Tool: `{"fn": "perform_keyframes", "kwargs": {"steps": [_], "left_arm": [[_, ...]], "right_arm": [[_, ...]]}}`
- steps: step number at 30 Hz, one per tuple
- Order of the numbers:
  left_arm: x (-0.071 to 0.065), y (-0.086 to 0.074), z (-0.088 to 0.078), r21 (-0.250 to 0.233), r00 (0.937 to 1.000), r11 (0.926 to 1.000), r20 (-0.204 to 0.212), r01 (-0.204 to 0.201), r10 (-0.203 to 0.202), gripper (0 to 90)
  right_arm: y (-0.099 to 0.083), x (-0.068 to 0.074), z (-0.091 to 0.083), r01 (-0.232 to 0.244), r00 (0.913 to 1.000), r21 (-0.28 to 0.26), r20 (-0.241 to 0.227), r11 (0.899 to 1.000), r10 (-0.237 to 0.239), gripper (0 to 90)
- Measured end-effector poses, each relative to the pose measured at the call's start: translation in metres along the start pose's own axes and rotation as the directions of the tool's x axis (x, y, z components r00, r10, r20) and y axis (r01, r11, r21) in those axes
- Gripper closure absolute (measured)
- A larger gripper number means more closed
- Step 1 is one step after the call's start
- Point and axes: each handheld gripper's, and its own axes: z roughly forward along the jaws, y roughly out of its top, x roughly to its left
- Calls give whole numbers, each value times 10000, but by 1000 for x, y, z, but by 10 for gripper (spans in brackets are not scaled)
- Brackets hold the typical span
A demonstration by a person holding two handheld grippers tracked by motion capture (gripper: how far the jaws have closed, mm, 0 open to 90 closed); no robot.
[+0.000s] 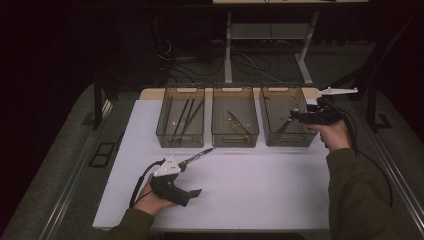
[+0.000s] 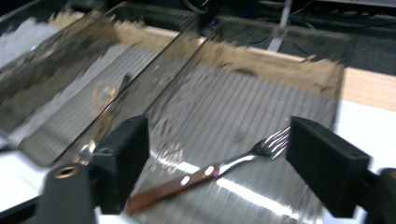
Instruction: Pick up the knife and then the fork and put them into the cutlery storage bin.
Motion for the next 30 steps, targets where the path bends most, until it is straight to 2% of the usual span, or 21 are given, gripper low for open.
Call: {"fn": "perform_keyframes", "kwargs": {"steps": [7,11,14,17,20,22,30], "left_arm": [[3,2,-3,317,9998,9994,-190,-107,113,39],[7,4,-5,562,9992,9984,-387,-87,109,107],[14,5,-6,688,9986,9976,-525,110,-74,169],[21,5,-7,761,9973,9967,-697,269,-216,222],[28,7,-8,853,9955,9959,-914,316,-237,270],[32,8,-9,842,9940,9955,-1040,431,-342,297],[50,13,-9,745,9917,9945,-1108,735,-650,386]], "right_arm": [[-26,25,-19,393,9978,-445,-517,9982,-416,174],[-43,37,-28,568,9954,-707,-731,9959,-620,174],[-56,46,-33,637,9912,-823,-1105,9946,-726,174],[-68,56,-36,805,9877,-802,-1275,9935,-904,173],[-81,65,-36,989,9830,-811,-1469,9918,-1101,134],[-91,69,-36,895,9821,-842,-1584,9924,-1020,134],[-122,85,-38,1034,9764,-625,-1837,9927,-1133,134]]}}
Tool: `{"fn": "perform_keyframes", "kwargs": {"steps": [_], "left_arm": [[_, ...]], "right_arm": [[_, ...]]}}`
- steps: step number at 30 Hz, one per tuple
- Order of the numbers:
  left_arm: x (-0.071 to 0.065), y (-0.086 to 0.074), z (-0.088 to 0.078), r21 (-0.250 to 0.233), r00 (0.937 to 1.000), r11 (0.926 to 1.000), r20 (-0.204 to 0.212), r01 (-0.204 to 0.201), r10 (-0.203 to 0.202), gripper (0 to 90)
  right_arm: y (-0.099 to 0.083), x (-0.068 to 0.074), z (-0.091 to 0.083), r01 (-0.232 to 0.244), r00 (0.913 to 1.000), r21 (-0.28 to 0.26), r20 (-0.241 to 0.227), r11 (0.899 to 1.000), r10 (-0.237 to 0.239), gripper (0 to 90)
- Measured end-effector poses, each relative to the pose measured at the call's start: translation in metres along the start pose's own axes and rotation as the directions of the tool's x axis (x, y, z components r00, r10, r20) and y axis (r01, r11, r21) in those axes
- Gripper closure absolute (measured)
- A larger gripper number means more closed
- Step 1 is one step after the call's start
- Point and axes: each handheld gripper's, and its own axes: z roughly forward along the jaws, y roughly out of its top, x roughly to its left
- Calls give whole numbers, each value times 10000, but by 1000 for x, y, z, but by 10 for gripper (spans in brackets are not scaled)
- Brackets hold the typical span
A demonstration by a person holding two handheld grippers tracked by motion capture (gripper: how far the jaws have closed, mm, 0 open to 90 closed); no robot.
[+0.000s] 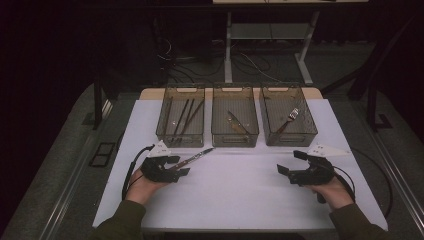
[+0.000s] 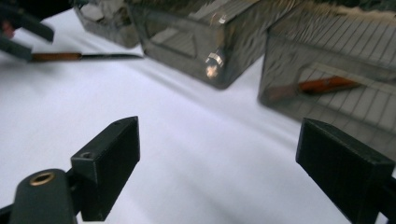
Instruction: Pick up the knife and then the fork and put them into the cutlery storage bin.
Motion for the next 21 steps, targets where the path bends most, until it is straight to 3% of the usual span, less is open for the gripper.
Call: {"fn": "perform_keyframes", "kwargs": {"steps": [6,11,16,21], "left_arm": [[9,9,5,288,9997,9993,-38,-252,254,480],[16,8,11,403,9998,9991,-153,-156,162,557],[18,5,15,703,9994,9970,-125,-314,324,618],[19,5,20,672,9990,9968,-97,-434,441,658]], "right_arm": [[-16,8,0,-57,9999,367,-156,9993,62,134],[-27,12,-2,-4,9998,635,-185,9980,16,134],[-28,14,-3,49,9997,669,-225,9977,-34,134],[-28,16,1,125,9996,768,-252,9970,-106,134]]}}
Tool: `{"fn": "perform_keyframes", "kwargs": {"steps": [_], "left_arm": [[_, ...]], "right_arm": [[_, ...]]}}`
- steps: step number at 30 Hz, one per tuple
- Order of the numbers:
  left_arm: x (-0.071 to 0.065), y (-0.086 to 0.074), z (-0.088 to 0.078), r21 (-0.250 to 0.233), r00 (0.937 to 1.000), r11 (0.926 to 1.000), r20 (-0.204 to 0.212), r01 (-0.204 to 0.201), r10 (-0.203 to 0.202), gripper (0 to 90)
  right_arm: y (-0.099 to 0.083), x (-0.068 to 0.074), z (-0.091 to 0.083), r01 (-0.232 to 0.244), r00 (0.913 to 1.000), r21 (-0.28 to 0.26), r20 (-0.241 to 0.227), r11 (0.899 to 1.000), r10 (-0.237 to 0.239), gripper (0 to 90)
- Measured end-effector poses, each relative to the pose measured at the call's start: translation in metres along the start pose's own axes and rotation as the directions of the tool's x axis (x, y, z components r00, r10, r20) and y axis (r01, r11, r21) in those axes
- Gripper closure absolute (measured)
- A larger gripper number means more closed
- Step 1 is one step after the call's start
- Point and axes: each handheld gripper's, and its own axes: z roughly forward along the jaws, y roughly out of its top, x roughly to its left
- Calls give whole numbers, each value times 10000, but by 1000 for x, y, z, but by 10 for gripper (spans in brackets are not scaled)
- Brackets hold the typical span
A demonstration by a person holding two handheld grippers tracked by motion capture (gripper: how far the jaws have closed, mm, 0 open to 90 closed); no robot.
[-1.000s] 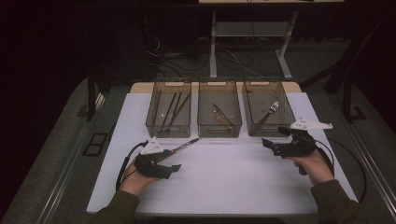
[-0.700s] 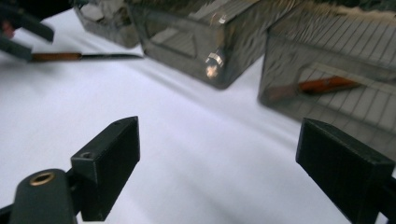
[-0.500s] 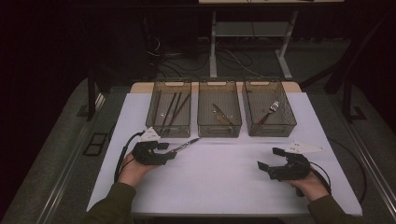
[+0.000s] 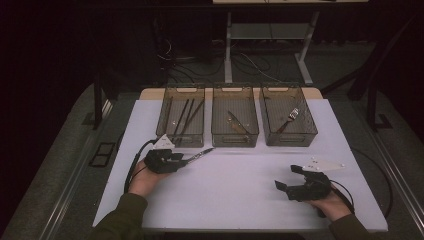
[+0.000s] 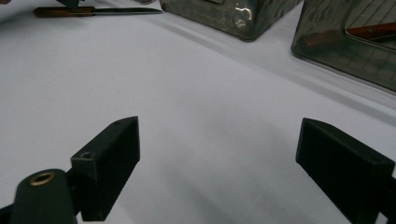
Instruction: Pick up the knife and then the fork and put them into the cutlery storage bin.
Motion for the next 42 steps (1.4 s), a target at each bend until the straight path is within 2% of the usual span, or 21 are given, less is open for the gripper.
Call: {"fn": "perform_keyframes", "kwargs": {"steps": [1,4,11,15,19,23,28,32,35,36,39,42], "left_arm": [[1,0,1,97,9998,9998,31,-185,185,660],[1,0,6,120,9994,9995,126,-308,307,670],[3,-1,13,312,9990,9986,115,-435,432,707],[2,-2,15,234,9992,9990,126,-391,388,741],[1,-3,14,226,9975,9973,89,-702,700,768],[-1,-3,14,252,9968,9965,-3,-799,799,772],[-5,-3,11,369,9952,9947,201,-960,953,772],[-15,-4,7,473,9937,9928,262,-1104,1093,772],[-23,-2,3,256,9933,9933,275,-1128,1121,772],[-25,-1,1,108,9934,9938,308,-1109,1106,772],[-33,3,-3,-299,9958,9961,364,-828,839,773],[-41,7,-5,-457,9951,9950,377,-892,910,772]], "right_arm": [[0,0,1,14,10000,51,-30,10000,-14,134],[0,2,2,110,9999,85,-79,9999,-109,134],[0,2,3,186,9998,95,-37,9998,-186,134],[0,2,4,238,9997,203,-27,9995,-237,134],[0,2,4,278,9996,180,-23,9995,-278,134],[0,2,4,209,9998,223,58,9995,-210,134],[0,1,4,132,9999,189,-83,9997,-131,134],[2,3,3,61,9998,-23,-201,10000,-62,134],[3,4,4,35,9997,-123,-237,9999,-38,134],[4,5,4,-84,9995,-3,-297,10000,83,134],[10,9,3,-347,9983,-70,-479,9994,343,134],[17,13,2,-522,9959,-221,-755,9984,504,134]]}}
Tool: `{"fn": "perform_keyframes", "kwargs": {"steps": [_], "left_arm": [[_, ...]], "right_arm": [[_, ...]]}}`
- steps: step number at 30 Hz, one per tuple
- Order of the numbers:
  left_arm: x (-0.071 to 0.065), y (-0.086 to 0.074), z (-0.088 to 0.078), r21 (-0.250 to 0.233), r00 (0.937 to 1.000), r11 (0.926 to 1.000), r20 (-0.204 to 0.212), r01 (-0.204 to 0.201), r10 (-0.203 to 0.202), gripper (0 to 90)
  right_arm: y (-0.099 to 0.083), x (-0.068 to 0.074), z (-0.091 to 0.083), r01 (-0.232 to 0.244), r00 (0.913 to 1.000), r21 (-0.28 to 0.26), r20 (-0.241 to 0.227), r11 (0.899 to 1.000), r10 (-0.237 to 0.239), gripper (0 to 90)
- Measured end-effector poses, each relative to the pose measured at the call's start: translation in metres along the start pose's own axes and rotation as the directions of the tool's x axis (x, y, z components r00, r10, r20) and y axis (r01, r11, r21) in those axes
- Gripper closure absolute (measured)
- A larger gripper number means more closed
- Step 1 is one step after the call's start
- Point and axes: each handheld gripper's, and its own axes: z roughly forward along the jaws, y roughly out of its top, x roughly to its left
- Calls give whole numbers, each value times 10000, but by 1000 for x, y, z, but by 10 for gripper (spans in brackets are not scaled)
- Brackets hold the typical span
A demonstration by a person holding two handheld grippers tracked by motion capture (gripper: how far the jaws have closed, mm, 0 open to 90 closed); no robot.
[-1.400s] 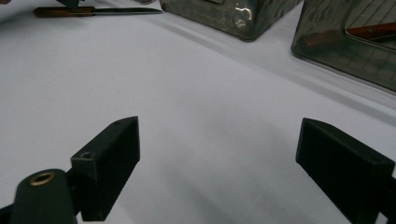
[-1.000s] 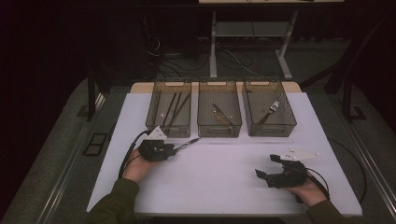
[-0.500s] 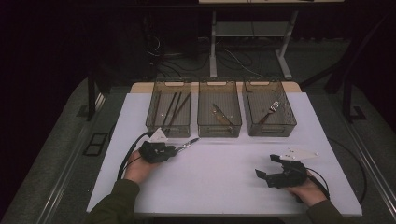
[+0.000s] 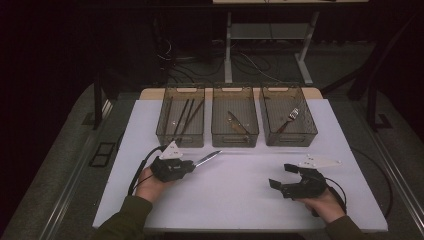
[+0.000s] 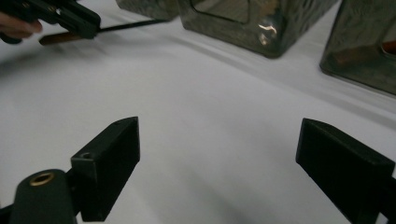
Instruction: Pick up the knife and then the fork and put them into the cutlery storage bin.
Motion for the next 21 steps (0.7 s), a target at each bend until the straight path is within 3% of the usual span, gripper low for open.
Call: {"fn": "perform_keyframes", "kwargs": {"steps": [3,7,12,16,21], "left_arm": [[-9,6,0,-326,9999,9994,113,94,-91,772],[-22,17,1,-722,9996,9973,281,110,-90,772],[-41,31,8,-1106,9990,9939,442,32,17,772],[-54,41,14,-1352,9979,9907,597,-161,243,772],[-62,51,19,-1705,9974,9850,629,-251,363,772]], "right_arm": [[5,3,0,-124,9983,-69,-572,9999,120,134],[12,8,5,-297,9959,-196,-864,9994,279,146],[23,15,17,-569,9897,-448,-1341,9974,504,256],[31,23,30,-507,9807,-567,-1918,9971,390,354],[36,26,45,-1107,9588,-589,-2690,9921,910,461]]}}
